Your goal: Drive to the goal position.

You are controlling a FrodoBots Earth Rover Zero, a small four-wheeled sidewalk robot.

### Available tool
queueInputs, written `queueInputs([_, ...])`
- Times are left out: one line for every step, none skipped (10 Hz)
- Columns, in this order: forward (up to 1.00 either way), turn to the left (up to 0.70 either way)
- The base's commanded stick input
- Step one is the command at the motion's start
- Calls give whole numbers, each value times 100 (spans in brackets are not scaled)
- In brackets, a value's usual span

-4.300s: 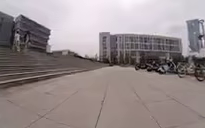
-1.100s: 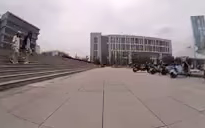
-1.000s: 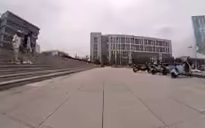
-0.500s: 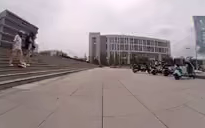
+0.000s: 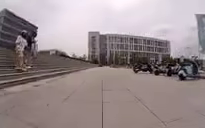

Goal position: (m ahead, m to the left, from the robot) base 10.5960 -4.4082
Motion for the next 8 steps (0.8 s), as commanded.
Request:
queueInputs([70, 0])
queueInputs([70, -12])
queueInputs([70, -4])
queueInputs([70, 1])
queueInputs([70, 1])
queueInputs([70, 1])
queueInputs([70, 1])
queueInputs([70, 0])
